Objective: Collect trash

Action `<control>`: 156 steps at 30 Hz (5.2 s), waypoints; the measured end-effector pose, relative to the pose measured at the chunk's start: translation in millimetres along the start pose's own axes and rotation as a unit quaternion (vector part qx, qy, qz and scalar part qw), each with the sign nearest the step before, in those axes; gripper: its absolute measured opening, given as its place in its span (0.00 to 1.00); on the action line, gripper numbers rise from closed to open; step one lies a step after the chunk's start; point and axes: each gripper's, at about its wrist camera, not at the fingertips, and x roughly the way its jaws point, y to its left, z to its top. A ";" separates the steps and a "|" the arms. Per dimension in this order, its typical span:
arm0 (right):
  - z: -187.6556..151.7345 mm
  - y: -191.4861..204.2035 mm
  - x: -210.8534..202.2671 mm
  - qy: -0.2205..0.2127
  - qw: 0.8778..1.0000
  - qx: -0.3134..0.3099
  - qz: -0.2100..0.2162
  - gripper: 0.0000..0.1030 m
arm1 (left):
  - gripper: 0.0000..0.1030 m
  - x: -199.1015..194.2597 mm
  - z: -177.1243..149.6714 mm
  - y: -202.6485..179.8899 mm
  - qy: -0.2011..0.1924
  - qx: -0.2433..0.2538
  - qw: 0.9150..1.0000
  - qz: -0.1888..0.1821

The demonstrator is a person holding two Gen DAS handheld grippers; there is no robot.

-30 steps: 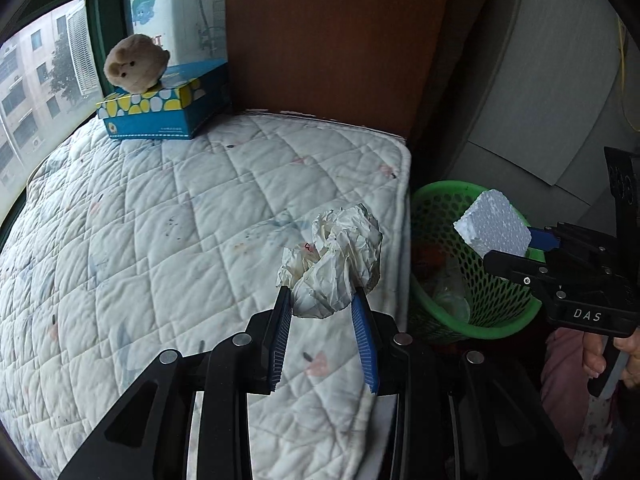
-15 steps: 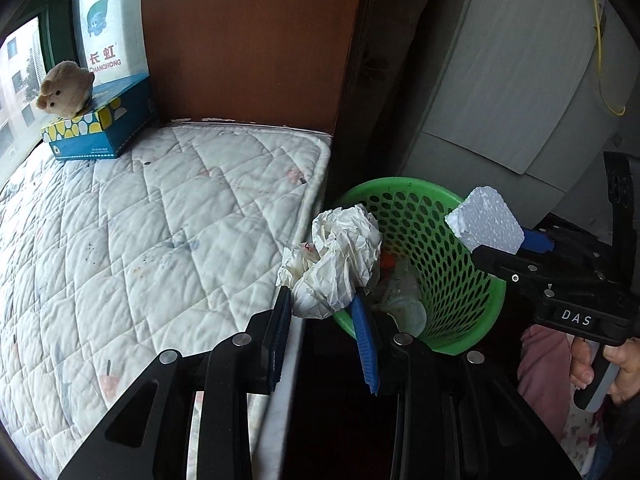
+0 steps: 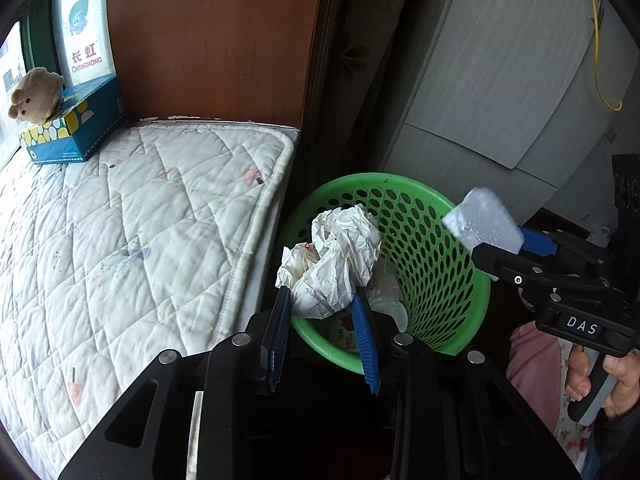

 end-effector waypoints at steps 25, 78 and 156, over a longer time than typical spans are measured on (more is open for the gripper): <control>-1.4 -13.0 -28.9 -0.034 0.999 0.018 0.006 0.77 | 0.48 21.9 2.7 -20.7 0.009 -0.017 1.000 -0.022; 18.9 151.0 -50.9 -0.095 0.992 -0.045 0.068 0.96 | 0.92 -174.4 -79.2 123.3 -0.144 -0.146 0.954 0.219; 11.7 180.0 -69.0 -0.144 0.986 -0.076 0.046 0.96 | 0.92 -196.9 -101.3 118.2 -0.181 -0.176 0.939 0.234</control>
